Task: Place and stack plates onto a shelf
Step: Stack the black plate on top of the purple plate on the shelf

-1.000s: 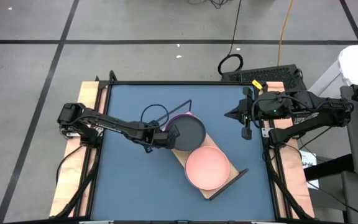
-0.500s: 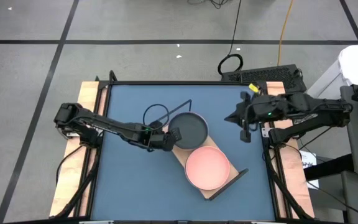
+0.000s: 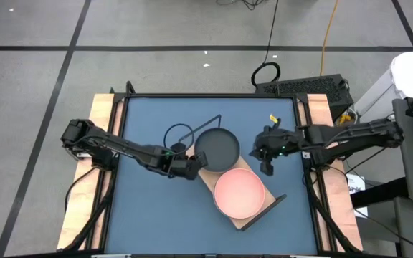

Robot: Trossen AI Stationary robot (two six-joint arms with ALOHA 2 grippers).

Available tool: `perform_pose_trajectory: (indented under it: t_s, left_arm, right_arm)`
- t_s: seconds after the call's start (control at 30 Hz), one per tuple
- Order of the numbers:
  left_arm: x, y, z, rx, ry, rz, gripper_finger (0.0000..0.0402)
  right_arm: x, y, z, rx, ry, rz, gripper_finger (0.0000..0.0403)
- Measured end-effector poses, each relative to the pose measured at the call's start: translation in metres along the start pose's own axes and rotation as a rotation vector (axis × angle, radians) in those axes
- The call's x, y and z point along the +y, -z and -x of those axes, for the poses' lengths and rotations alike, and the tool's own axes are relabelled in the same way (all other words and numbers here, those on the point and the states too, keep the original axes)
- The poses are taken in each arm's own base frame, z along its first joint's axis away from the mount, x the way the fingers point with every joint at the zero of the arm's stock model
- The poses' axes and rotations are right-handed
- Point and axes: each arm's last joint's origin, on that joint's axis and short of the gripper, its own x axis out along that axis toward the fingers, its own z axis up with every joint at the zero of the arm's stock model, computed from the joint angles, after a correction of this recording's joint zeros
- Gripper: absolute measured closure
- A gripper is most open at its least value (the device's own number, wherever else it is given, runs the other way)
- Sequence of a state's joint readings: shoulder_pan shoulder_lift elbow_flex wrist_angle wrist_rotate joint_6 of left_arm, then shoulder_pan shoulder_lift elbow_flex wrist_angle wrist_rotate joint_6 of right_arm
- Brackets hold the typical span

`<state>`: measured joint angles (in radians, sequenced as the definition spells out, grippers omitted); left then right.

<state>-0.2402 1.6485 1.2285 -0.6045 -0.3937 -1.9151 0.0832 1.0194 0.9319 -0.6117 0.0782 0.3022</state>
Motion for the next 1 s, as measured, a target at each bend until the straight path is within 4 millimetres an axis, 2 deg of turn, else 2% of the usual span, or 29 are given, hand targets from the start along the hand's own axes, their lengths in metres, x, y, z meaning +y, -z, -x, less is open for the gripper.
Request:
perform_pose_trajectory:
  t_s: [0.17, 0.27, 0.47, 0.67, 1.0]
  left_arm:
    - [-0.006, 0.01, 0.011, 0.047, 0.094, -0.085, 0.0247]
    - [-0.008, 0.013, 0.026, 0.077, 0.152, -0.133, 0.0247]
    - [-0.012, 0.011, 0.061, 0.059, 0.28, -0.187, 0.0247]
    - [-0.01, 0.003, 0.085, 0.038, 0.326, -0.213, 0.0247]
    - [-0.007, -0.002, 0.087, 0.017, 0.295, -0.286, 0.0248]
  right_arm:
    - [-0.021, 0.028, -0.033, 0.022, 0.058, -0.101, 0.0403]
    - [-0.031, 0.039, -0.046, 0.027, 0.089, -0.164, 0.0403]
    - [-0.044, 0.049, -0.065, -0.111, 0.082, -0.148, 0.0403]
    - [-0.051, 0.066, -0.075, -0.112, 0.095, -0.188, 0.0403]
    - [-0.053, 0.071, -0.085, -0.266, 0.057, -0.161, 0.0403]
